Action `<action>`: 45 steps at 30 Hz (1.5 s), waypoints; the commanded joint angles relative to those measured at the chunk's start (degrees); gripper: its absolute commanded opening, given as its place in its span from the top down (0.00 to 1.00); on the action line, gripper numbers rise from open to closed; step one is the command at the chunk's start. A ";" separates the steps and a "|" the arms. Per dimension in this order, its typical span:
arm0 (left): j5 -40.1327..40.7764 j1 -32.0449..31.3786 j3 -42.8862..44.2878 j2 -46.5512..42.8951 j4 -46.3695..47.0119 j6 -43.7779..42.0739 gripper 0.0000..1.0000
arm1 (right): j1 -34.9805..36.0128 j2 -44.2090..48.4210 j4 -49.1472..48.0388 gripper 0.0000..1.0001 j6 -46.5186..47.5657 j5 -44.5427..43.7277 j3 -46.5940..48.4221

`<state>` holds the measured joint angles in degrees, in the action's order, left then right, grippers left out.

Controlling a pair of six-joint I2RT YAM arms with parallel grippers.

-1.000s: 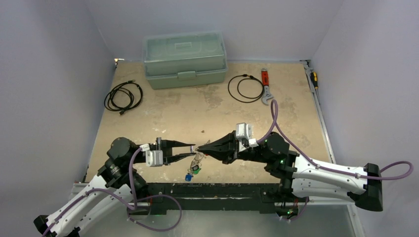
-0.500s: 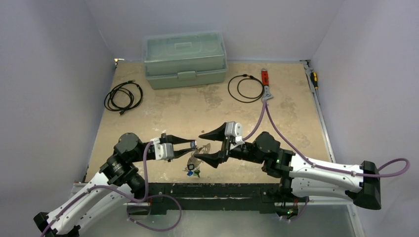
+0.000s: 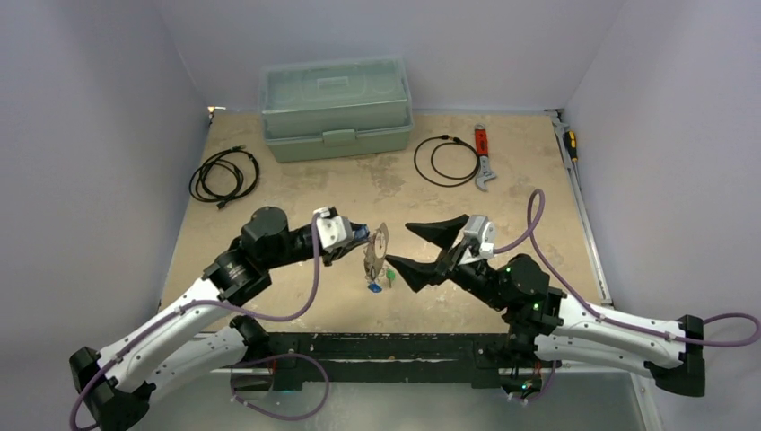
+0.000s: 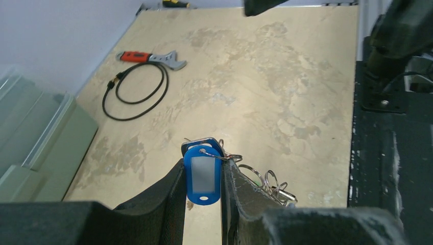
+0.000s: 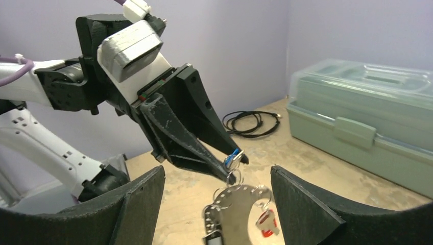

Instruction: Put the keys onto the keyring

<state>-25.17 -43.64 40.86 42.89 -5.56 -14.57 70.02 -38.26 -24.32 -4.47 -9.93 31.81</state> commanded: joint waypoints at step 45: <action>35.31 7.61 16.99 53.83 -3.57 -12.69 1.00 | -0.15 15.80 4.06 0.20 -9.46 -19.34 -4.82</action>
<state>4.86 -36.77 55.18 95.81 -8.38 -23.79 69.80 -22.39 -18.48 -12.43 -30.24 26.15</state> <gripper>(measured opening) 0.232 0.798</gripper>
